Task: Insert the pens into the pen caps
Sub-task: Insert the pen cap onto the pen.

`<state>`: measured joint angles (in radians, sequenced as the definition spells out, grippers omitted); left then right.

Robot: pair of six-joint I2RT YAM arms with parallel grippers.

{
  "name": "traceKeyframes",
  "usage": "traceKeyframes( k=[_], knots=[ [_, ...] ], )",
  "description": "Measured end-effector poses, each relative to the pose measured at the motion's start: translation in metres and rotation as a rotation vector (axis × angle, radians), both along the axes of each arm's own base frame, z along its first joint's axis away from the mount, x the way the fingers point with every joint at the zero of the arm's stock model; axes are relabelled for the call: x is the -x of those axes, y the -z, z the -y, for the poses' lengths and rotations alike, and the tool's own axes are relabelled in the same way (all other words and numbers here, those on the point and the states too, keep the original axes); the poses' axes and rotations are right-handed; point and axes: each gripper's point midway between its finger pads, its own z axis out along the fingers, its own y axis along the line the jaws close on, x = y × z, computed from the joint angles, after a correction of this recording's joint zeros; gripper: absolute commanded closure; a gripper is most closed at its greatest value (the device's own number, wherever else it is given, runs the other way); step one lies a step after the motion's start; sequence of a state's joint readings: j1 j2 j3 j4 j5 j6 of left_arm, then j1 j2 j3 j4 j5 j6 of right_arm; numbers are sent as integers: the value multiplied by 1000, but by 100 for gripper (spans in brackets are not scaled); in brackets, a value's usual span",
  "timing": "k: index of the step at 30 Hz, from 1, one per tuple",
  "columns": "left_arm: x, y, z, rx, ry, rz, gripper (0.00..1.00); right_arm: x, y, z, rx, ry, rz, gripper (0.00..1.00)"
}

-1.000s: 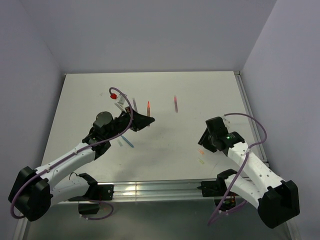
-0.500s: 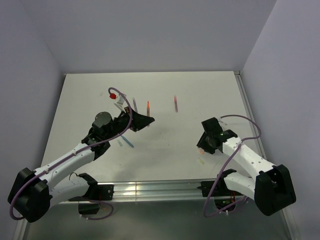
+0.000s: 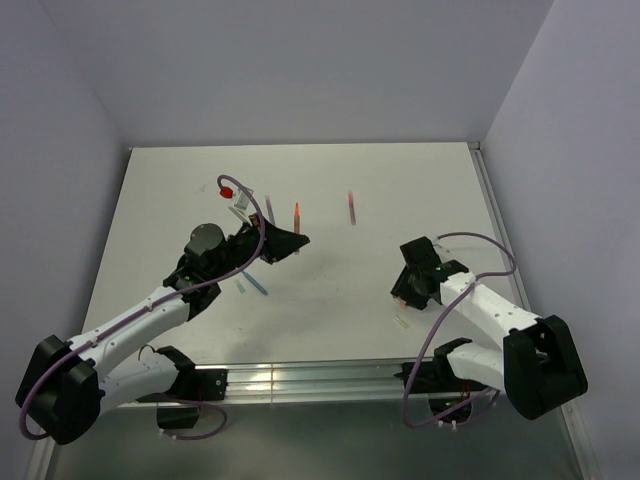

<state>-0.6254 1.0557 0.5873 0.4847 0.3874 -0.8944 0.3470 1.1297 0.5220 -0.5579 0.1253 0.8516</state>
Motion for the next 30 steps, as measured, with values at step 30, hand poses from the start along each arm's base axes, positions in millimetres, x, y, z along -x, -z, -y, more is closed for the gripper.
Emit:
traceKeyframes(
  k=[30],
  knots=[
    [1, 2, 1, -5, 8, -2, 100, 11, 5, -15, -37, -49, -19, 52]
  ],
)
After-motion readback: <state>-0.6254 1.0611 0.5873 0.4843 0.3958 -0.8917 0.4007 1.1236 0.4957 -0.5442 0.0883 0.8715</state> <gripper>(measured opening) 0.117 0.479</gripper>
